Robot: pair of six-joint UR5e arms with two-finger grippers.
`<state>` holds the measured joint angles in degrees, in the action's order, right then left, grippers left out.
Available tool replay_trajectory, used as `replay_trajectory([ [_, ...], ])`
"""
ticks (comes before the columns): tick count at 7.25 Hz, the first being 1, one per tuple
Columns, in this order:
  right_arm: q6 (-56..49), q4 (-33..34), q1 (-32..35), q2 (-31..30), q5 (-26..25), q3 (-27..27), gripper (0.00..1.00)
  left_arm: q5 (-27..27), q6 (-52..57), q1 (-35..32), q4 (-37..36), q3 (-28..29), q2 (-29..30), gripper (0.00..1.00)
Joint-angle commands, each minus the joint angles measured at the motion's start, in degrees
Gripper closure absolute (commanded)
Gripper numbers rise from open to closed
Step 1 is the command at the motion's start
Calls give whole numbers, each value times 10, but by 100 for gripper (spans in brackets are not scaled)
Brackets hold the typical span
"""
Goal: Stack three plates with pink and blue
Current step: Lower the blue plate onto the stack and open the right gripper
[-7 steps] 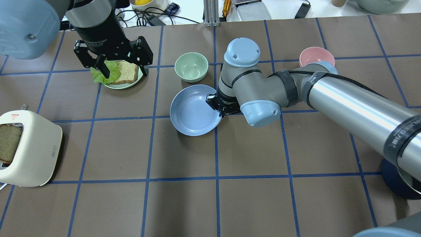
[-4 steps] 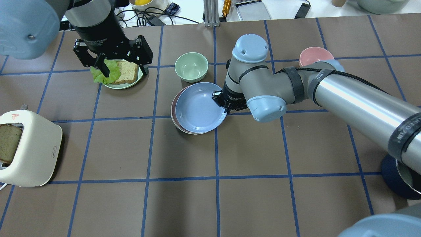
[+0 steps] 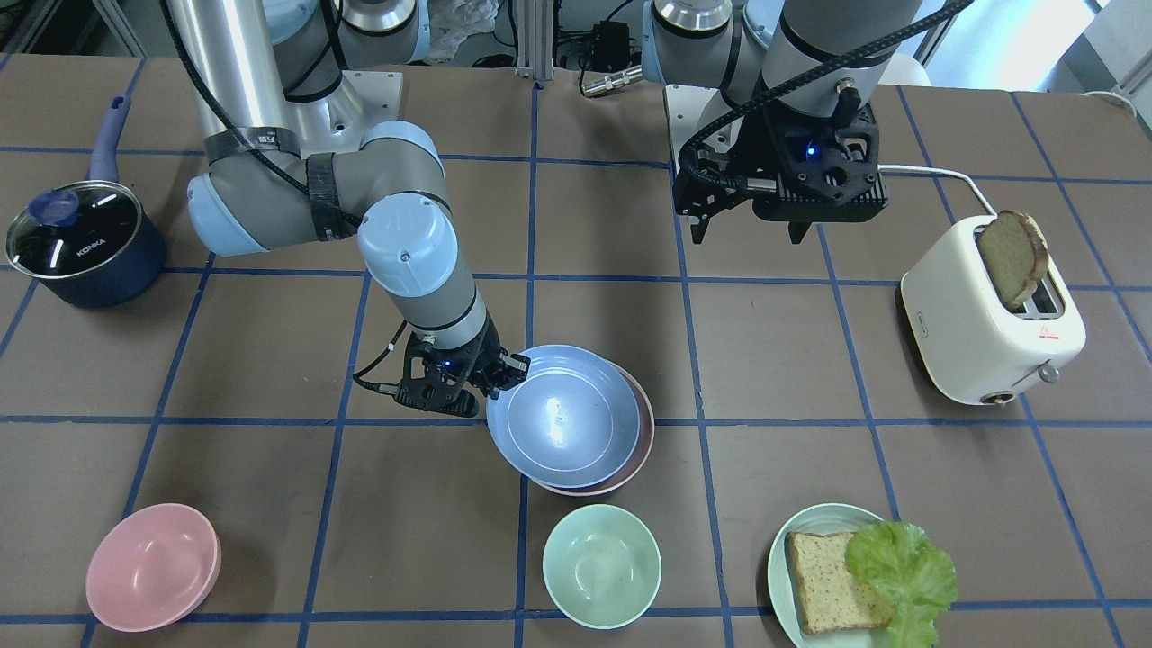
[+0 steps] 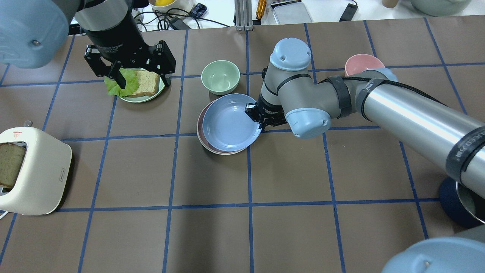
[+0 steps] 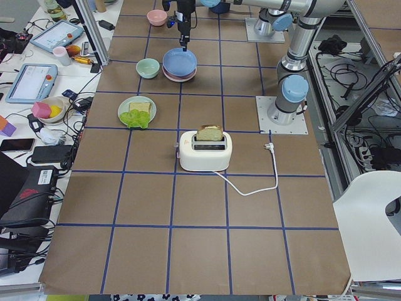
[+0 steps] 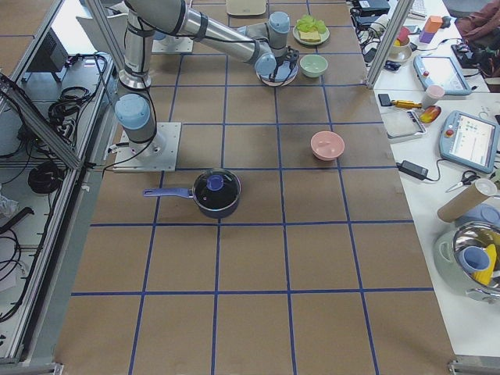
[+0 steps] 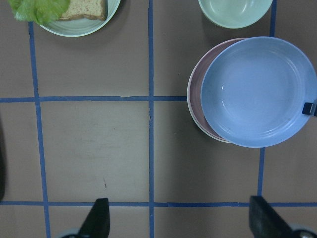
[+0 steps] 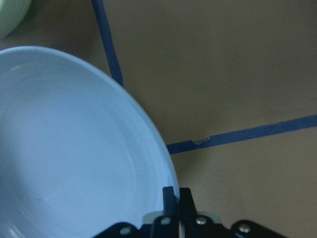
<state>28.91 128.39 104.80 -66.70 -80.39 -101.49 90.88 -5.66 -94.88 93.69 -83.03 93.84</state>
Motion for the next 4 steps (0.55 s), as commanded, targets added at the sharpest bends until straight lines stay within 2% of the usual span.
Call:
replay_trajectory([
  [1, -5, 19, -7, 2, -1, 2, 16, 0, -1, 0, -1, 1, -1, 0],
  [2, -9, 13, -25, -1, -1, 20, 3, 1, -1, 0, -8, 1, 0, 0],
  [3, -43, -15, -44, -4, -5, 55, 0, 1, -2, 0, -8, 1, -1, 0],
  [4, -86, -77, -65, -8, -18, 92, 0, 1, -2, 0, -8, 1, -1, 0],
])
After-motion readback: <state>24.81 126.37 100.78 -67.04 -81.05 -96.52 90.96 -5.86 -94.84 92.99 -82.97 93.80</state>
